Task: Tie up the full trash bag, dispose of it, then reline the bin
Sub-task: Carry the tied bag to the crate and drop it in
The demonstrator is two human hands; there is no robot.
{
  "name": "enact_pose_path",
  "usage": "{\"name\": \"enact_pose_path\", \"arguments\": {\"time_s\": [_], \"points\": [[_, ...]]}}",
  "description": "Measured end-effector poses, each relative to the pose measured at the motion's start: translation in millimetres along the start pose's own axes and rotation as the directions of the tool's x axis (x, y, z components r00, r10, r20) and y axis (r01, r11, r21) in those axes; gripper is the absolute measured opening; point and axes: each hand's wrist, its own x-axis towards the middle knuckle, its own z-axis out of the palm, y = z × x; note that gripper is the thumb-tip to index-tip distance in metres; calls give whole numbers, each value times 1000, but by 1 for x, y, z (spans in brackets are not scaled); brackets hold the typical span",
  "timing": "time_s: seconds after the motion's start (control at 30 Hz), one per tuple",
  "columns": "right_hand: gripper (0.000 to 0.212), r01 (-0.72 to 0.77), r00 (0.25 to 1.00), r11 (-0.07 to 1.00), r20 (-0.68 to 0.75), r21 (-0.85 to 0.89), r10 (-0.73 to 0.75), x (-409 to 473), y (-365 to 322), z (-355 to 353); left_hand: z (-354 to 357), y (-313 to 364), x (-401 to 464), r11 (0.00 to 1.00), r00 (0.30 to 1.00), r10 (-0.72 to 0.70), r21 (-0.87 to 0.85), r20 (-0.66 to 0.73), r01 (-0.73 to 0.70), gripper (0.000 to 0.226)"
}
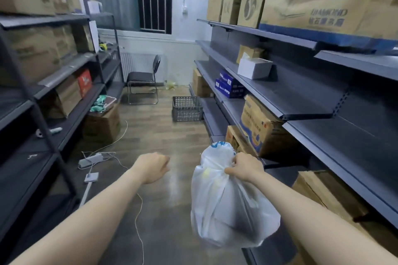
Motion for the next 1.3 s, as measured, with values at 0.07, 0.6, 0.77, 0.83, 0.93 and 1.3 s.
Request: {"name": "enact_pose_path", "arguments": {"time_s": [0.07, 0.6, 0.77, 0.83, 0.93, 1.3], "points": [[35, 20, 1000, 1000, -5, -22, -21, 30, -4, 0, 4, -15, 18, 999, 999, -35, 0, 13, 35, 27], [33, -47, 998, 999, 35, 3, 47, 289, -78, -35, 8, -179, 216, 986, 986, -164, 14, -37, 165, 24], [31, -58, 997, 997, 45, 47, 55, 376, -98, -41, 13, -206, 299, 988, 987, -156, -26, -36, 155, 23], [31, -54, 997, 998, 59, 38, 51, 414, -105, -43, 13, -216, 338, 989, 989, -143, -35, -38, 142, 22], [31, -37, 997, 998, 66, 46, 34, 474, -114, -47, 9, -235, 400, 991, 989, -127, -50, -77, 124, 22], [29, -37, 998, 999, 47, -31, 38, 691, -161, -57, -7, -339, 578, 986, 988, -157, -53, -16, 155, 25]]}}
